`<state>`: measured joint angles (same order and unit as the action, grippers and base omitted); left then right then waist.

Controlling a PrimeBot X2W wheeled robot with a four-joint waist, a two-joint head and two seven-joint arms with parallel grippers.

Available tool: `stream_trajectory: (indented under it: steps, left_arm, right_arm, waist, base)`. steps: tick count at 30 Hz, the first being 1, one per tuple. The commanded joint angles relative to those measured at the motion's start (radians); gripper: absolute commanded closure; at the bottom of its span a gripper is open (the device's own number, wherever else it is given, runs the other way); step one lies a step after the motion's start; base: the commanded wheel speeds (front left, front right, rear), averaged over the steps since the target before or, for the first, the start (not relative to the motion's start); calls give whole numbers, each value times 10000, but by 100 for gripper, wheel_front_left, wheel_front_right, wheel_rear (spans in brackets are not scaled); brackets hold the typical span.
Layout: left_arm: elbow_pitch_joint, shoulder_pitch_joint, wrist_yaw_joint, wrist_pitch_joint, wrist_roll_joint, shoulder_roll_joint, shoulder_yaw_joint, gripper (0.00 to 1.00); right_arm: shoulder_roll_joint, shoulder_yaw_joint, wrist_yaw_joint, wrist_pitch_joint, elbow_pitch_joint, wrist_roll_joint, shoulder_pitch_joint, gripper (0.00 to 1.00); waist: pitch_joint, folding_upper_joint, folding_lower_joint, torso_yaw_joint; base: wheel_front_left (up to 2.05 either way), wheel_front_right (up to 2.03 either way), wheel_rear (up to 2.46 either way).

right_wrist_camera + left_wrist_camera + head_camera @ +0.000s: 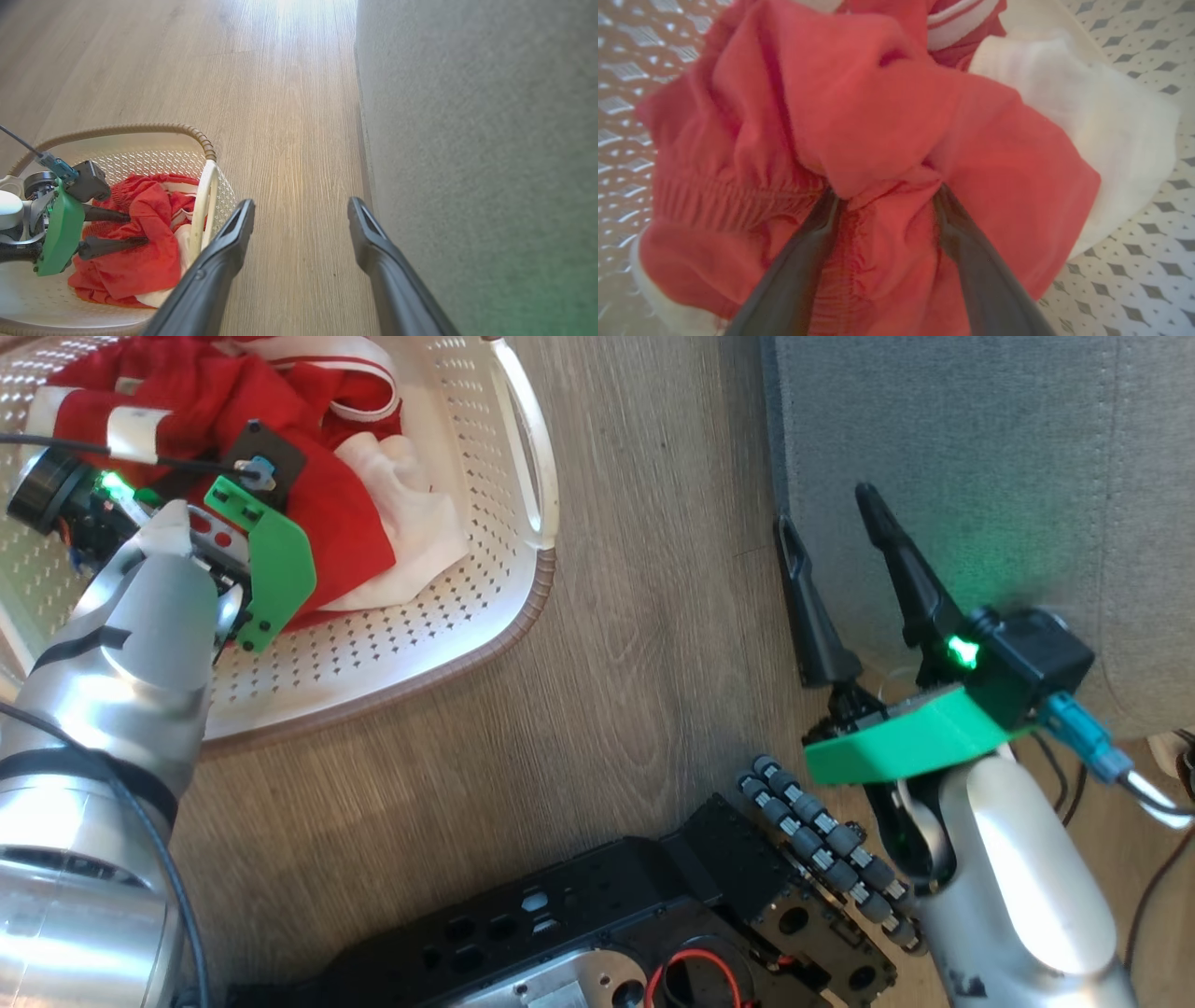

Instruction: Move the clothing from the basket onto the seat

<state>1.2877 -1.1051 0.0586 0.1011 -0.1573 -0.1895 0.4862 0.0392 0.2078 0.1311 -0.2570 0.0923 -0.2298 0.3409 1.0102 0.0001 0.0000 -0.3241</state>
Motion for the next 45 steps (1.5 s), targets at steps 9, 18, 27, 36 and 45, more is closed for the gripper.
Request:
stream_trajectory:
  steps: [9, 18, 27, 36, 45]
  left_arm:
    - [25, 339, 11, -407, -177, -529, 252, 100]
    - [29, 793, -203, 209, 467, -809, -130, 100]
    - [30, 1852, -390, 1236, 1212, -383, -502, 100]
    - [-1739, 3339, -472, 1601, 2035, 303, -896, 100]
    - [-4589, 5138, -627, 1604, 2521, 541, -1342, 100]
  right_arm:
    - [110, 82, -4, -47, 71, -150, -769, 0]
    - [110, 323, -4, -47, 345, -491, -49, 0]
    - [110, 255, -4, -47, 1103, -331, 250, 0]
    - [110, -99, -4, -47, 2008, 233, -289, 0]
    - [110, -304, -4, -47, 2440, 562, -1003, 0]
  waist:
    - [77, -1, 0, 18]
    - [-437, -1, 0, -122]
    - [-2434, -1, 0, 238]
    - [-5089, -1, 0, 1195]
    - [-7295, -1, 0, 1814]
  base:
    - [0, 0, 0]
    - [0, 0, 0]
    - [0, 0, 0]
    - [0, 0, 0]
    - [0, 0, 0]
